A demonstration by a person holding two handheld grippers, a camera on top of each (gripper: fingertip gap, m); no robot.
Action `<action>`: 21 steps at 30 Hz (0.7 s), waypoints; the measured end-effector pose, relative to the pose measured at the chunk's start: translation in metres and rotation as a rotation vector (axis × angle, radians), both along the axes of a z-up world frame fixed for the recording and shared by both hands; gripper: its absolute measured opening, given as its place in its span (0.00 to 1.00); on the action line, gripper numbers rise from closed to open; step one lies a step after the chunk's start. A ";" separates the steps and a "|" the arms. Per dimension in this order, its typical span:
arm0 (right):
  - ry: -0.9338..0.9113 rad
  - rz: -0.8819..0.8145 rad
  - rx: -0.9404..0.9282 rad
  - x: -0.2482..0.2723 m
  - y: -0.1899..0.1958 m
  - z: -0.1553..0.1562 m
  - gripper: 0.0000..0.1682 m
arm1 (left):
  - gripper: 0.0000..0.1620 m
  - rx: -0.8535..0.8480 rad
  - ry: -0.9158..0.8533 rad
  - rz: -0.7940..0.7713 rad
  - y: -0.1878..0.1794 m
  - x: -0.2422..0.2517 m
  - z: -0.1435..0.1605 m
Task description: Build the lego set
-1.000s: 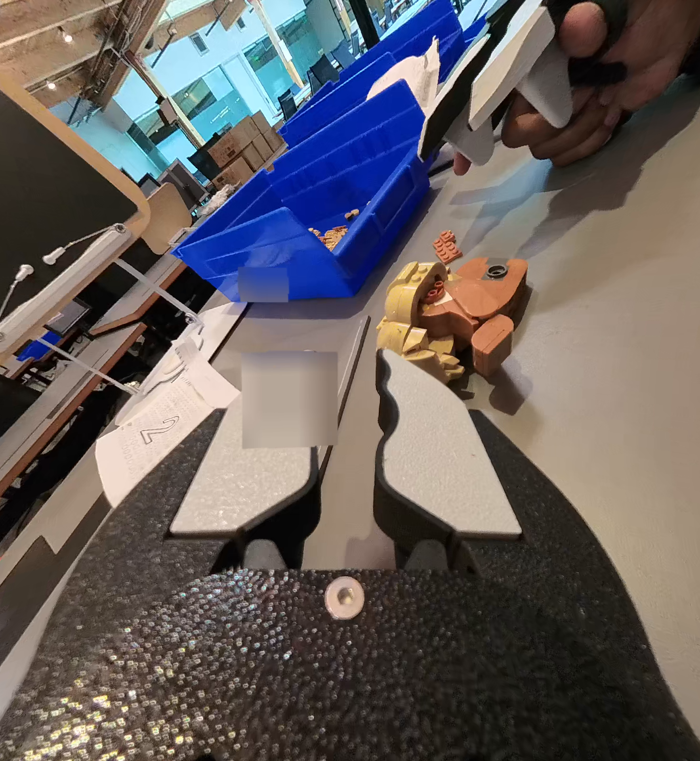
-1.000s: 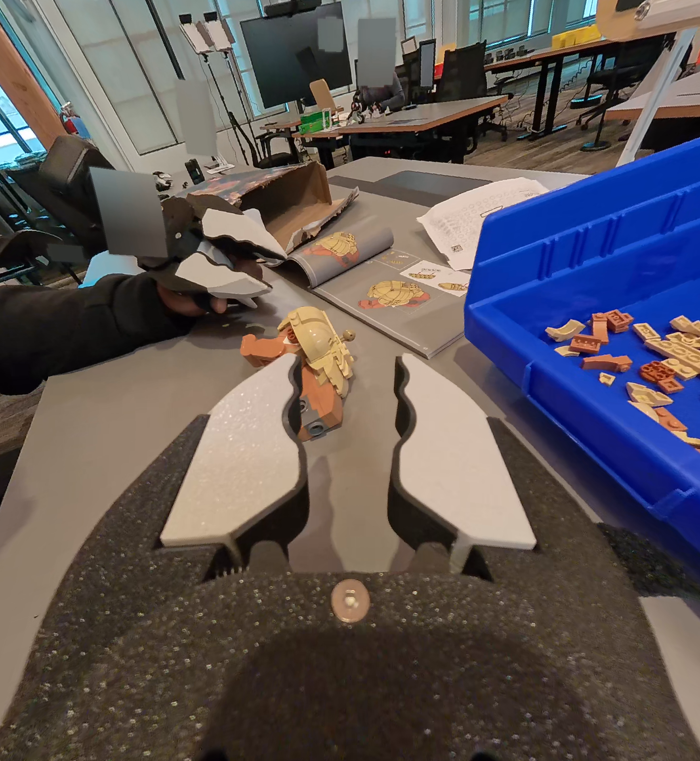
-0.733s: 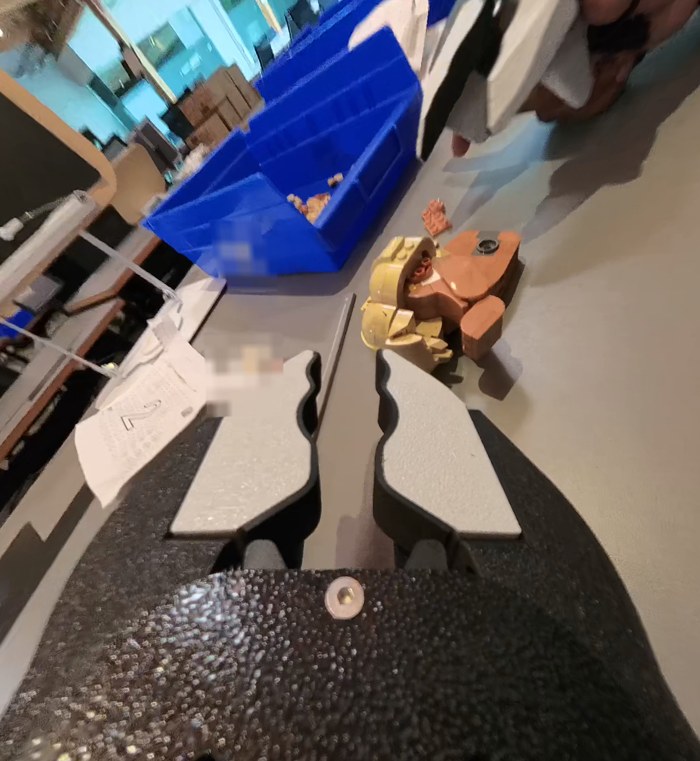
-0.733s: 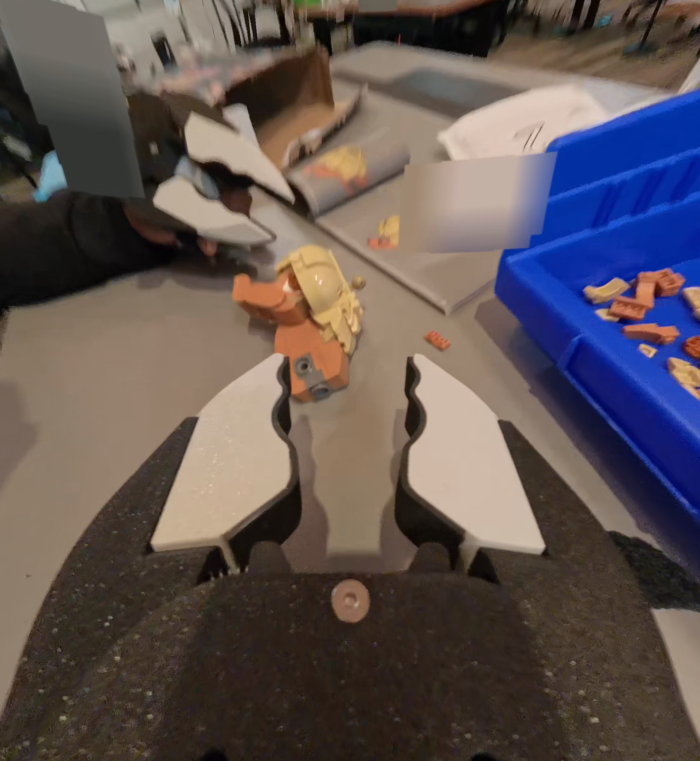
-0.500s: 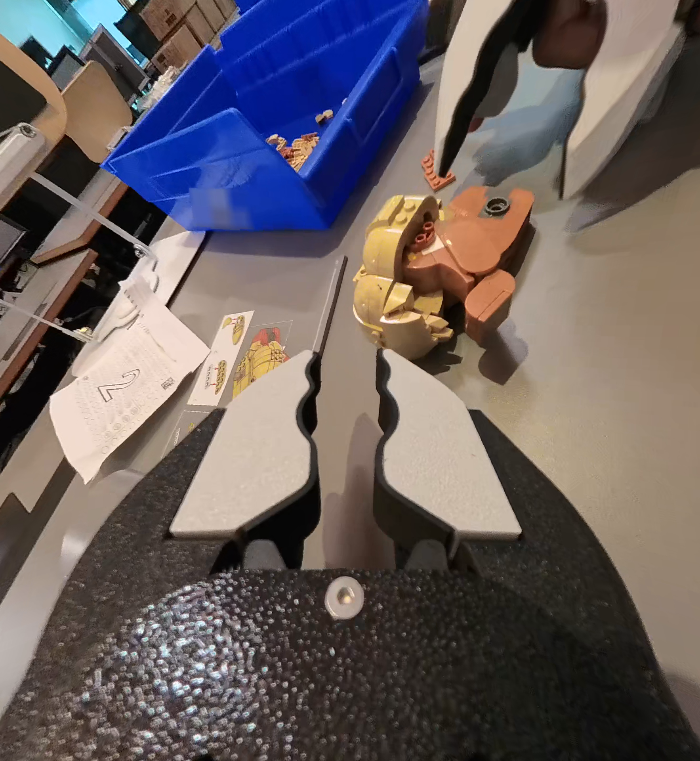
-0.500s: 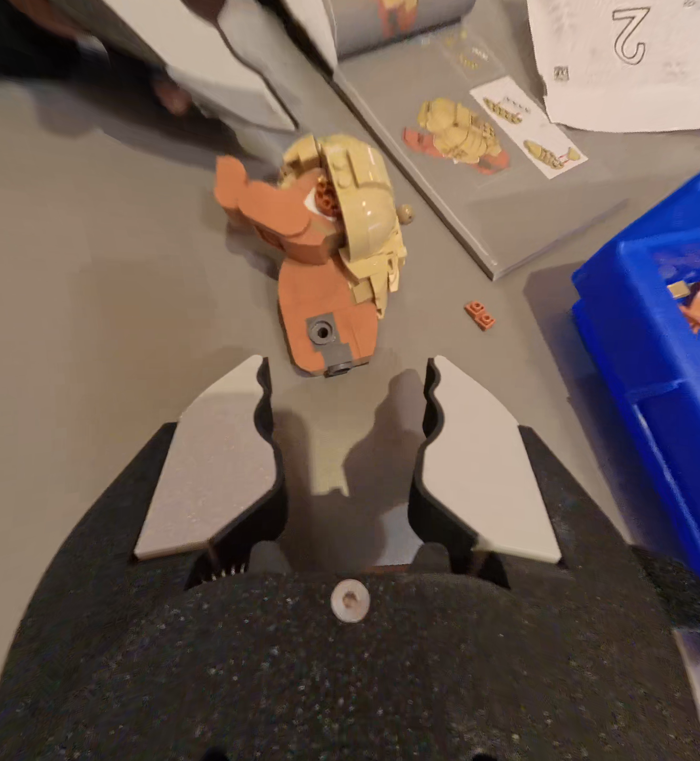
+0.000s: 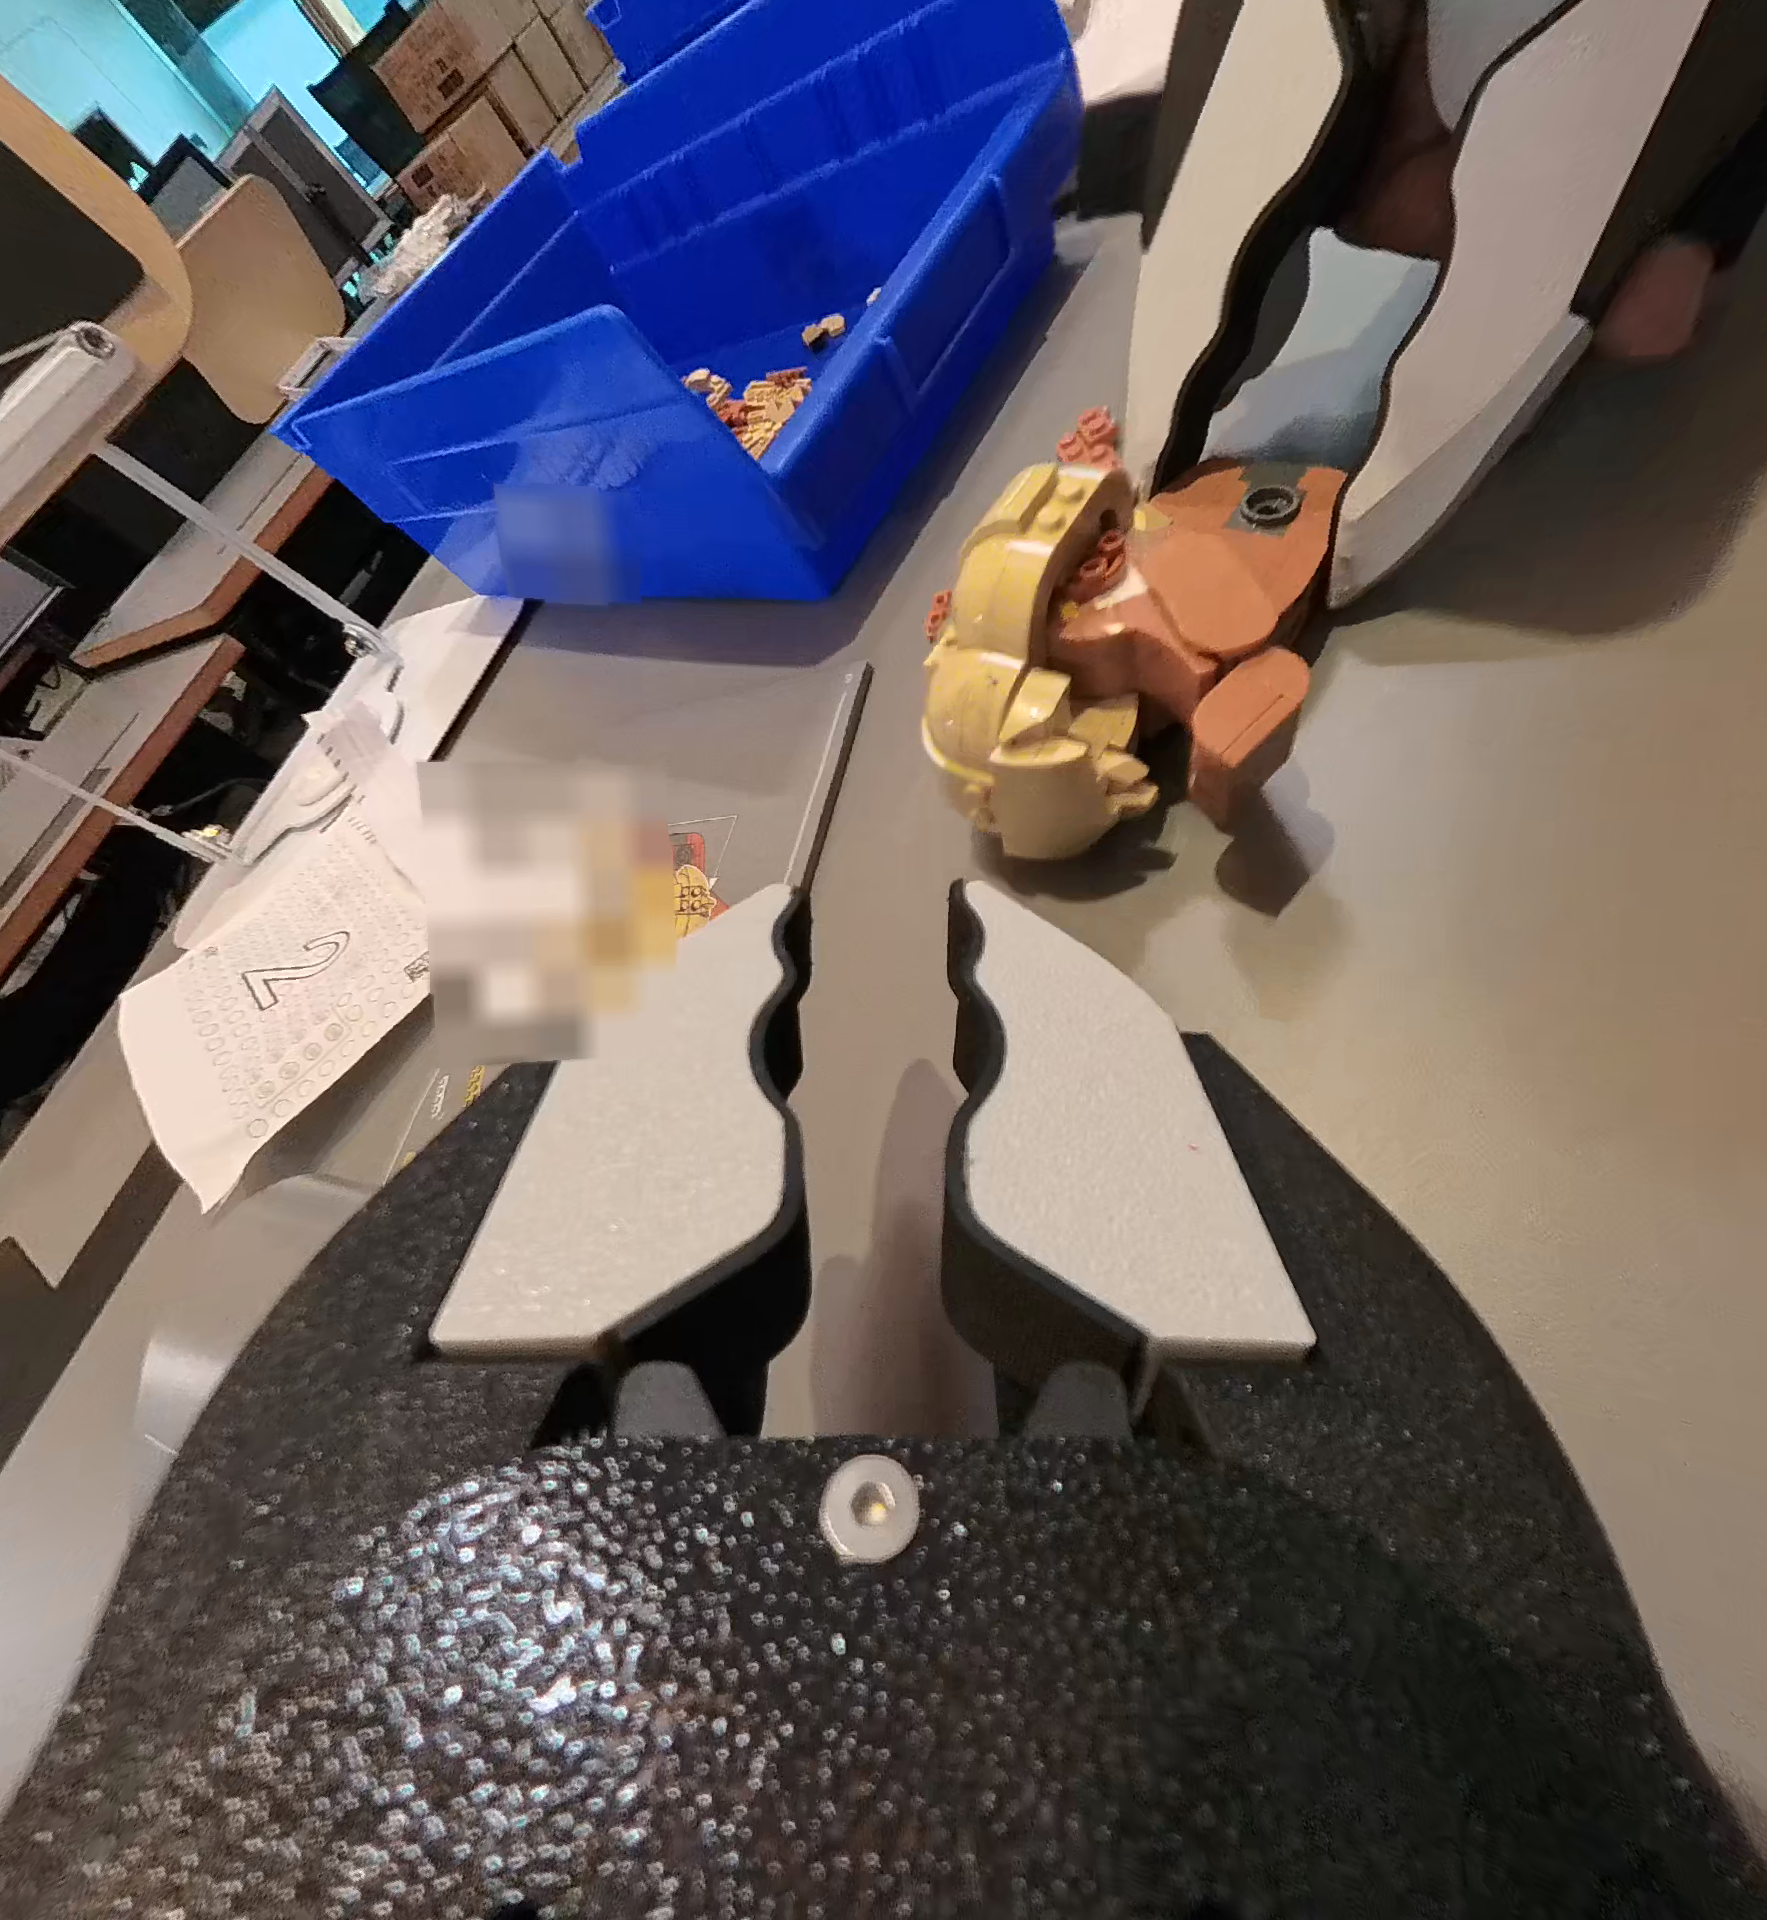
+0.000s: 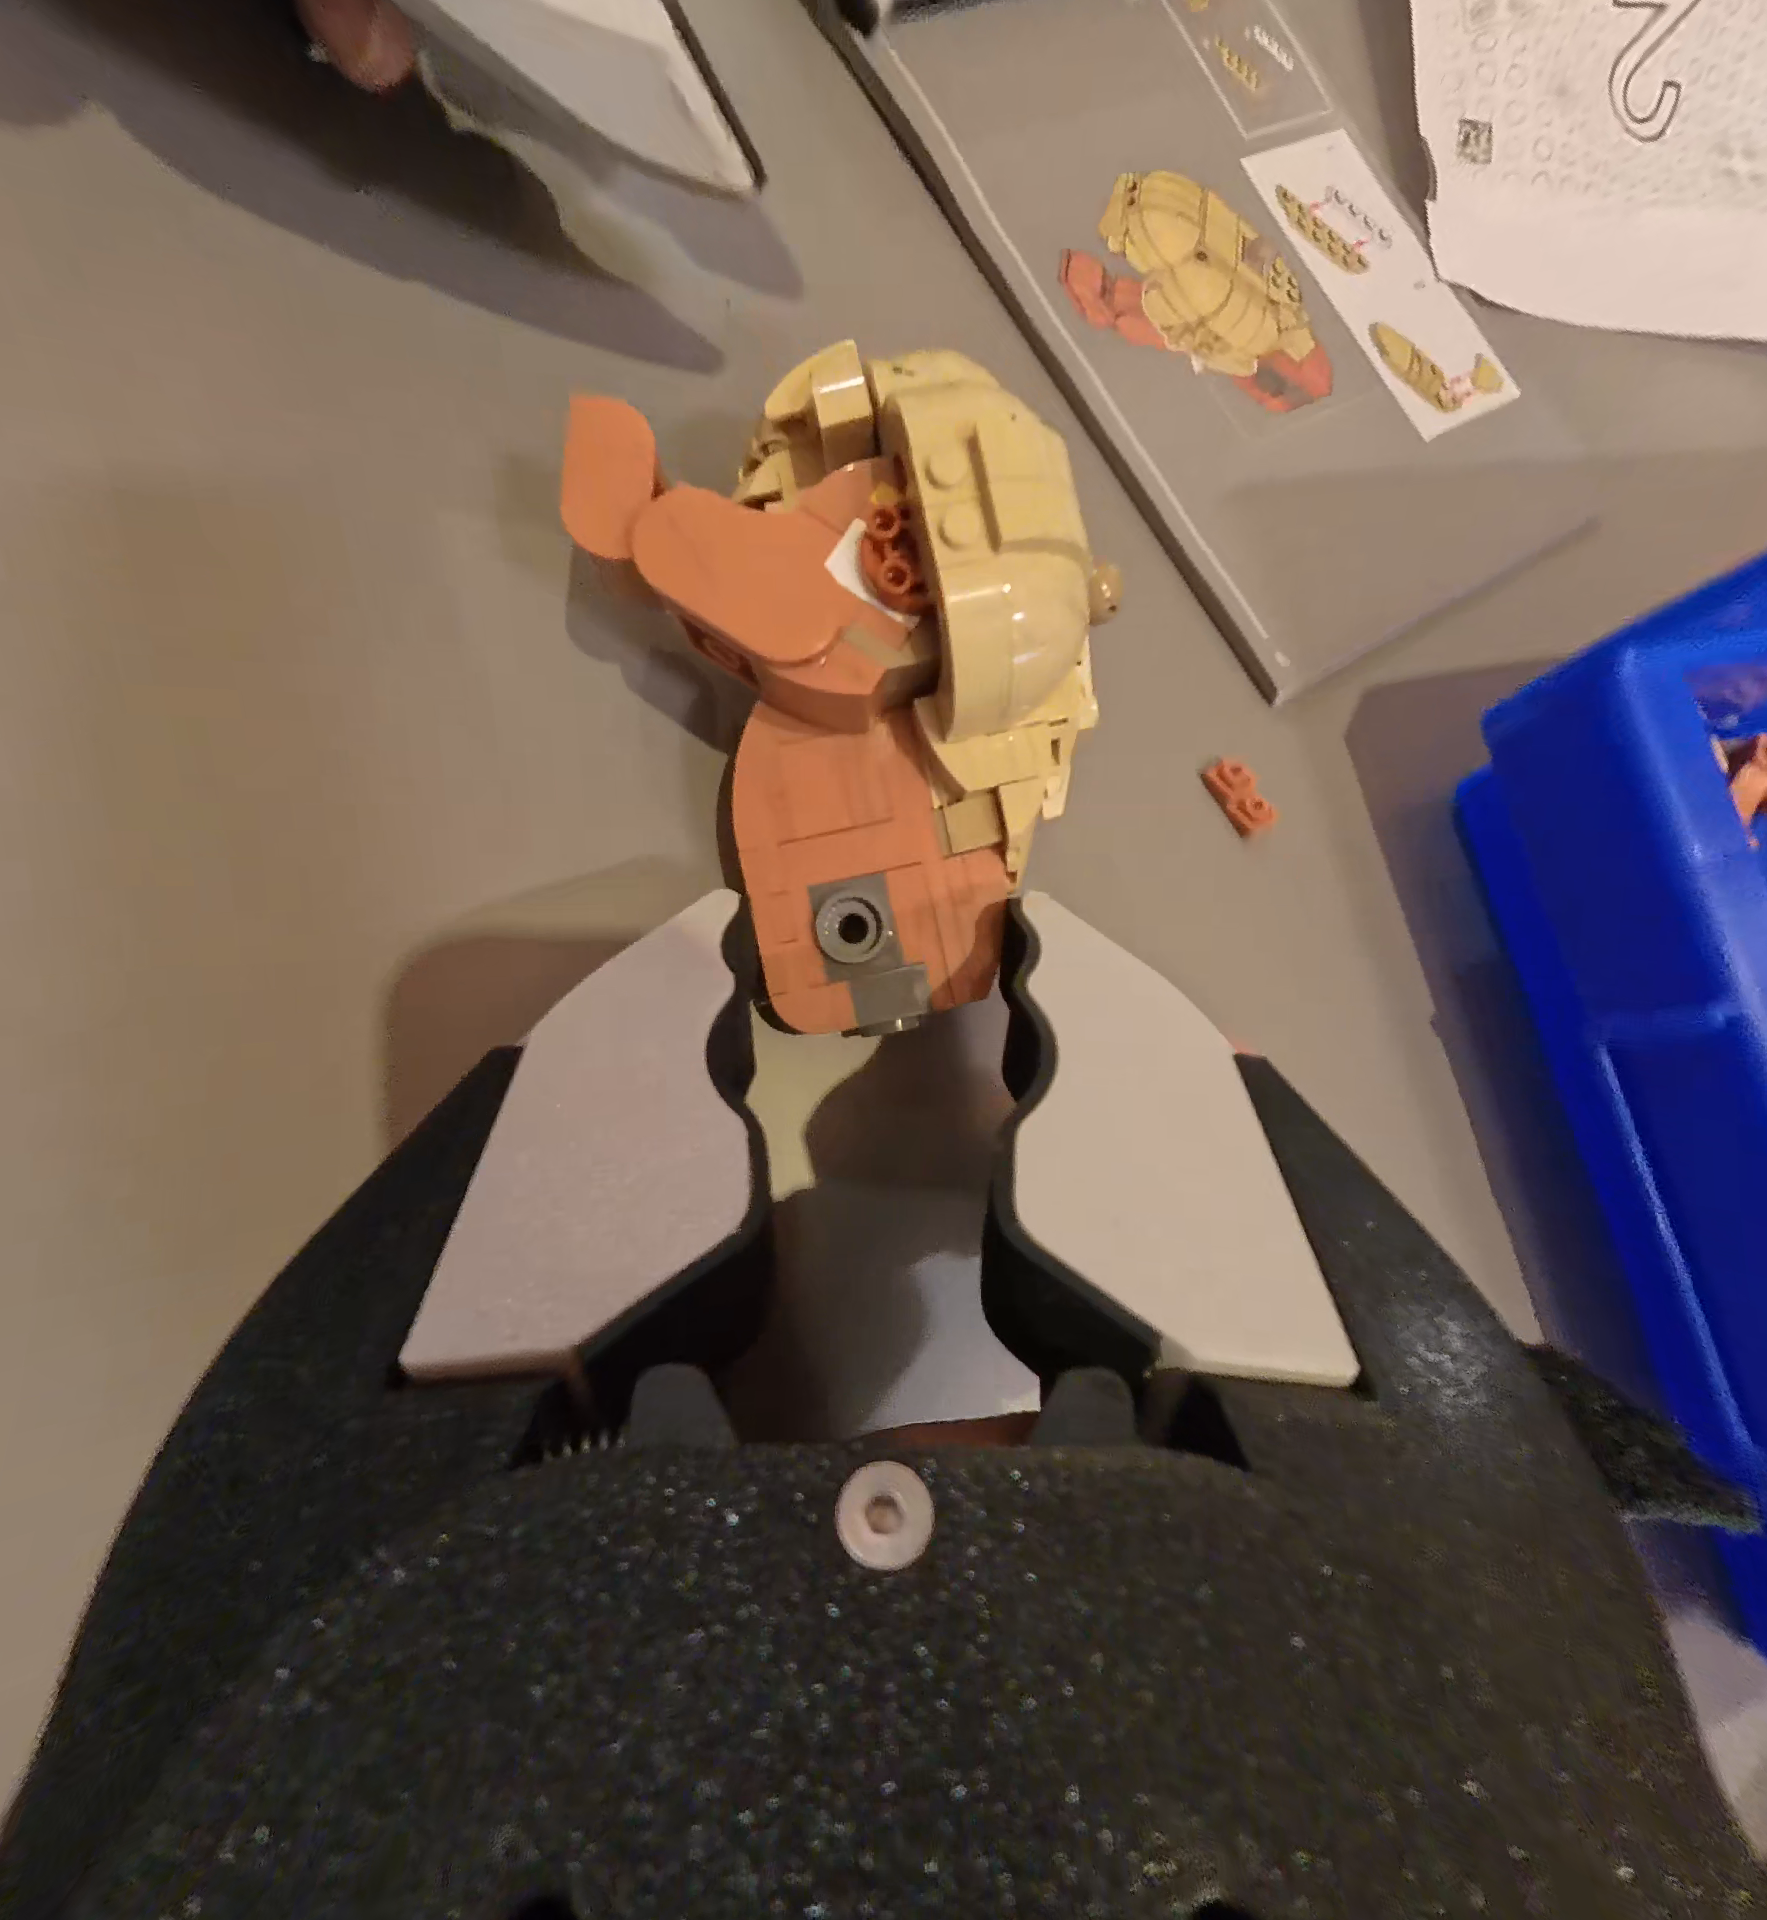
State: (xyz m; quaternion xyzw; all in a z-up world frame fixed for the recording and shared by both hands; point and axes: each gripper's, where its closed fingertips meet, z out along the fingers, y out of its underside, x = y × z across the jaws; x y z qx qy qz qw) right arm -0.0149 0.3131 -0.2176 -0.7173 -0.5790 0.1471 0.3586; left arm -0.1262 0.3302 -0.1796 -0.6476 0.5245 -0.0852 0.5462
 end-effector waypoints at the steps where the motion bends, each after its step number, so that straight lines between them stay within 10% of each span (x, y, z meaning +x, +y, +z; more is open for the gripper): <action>1: -0.003 -0.008 0.003 0.007 -0.001 0.000 0.27 | 0.15 0.002 0.000 -0.004 -0.001 0.000 0.000; 21: -0.018 -0.439 0.051 0.205 0.006 0.004 0.27 | 0.15 0.002 0.003 -0.022 -0.007 -0.001 0.000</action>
